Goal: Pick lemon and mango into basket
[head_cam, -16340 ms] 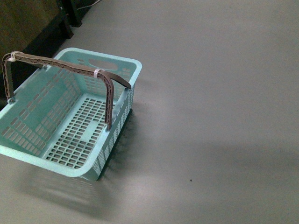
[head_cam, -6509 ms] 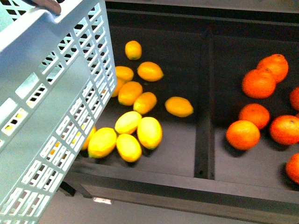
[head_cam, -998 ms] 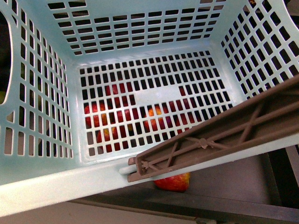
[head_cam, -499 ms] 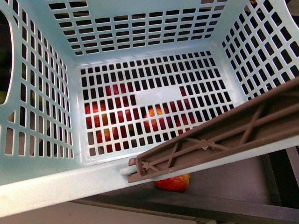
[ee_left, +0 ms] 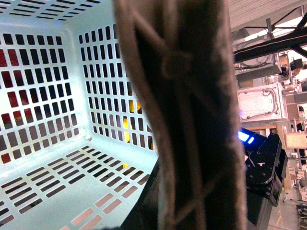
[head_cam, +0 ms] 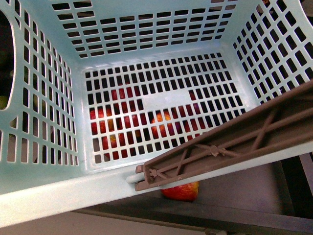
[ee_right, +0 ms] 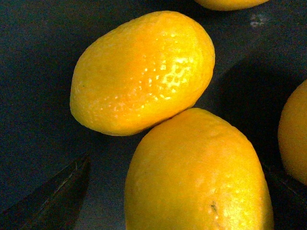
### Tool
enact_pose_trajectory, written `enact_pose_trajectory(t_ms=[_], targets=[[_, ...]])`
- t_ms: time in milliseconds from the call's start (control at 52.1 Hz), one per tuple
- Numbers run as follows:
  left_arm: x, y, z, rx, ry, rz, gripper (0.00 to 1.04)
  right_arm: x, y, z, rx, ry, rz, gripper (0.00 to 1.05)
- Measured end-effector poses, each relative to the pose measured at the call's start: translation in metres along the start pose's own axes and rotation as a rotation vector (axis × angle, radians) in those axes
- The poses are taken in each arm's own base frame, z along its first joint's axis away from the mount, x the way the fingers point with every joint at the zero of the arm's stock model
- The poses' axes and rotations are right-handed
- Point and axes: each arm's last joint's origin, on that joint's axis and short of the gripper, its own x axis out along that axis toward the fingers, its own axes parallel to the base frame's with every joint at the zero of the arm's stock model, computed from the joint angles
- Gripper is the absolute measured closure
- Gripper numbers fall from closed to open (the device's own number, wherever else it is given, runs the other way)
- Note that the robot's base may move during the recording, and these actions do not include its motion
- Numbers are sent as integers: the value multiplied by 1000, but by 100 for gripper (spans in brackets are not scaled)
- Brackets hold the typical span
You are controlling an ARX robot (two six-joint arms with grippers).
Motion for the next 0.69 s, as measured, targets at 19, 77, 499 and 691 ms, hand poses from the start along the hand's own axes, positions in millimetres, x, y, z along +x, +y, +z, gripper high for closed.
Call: enact_pose_trajectory(t_ms=[19, 77, 499, 691], targets=[[0, 0, 0, 0, 0, 0, 101, 0, 0, 0, 1, 0, 0, 9], [0, 0, 0, 0, 0, 0, 101, 0, -1, 0, 12, 2, -1, 9], [0, 0, 0, 0, 0, 0, 101, -5, -8, -4, 30, 20, 13, 42], [0, 0, 0, 0, 0, 0, 101, -22, -14, -9, 31, 31, 29, 43]])
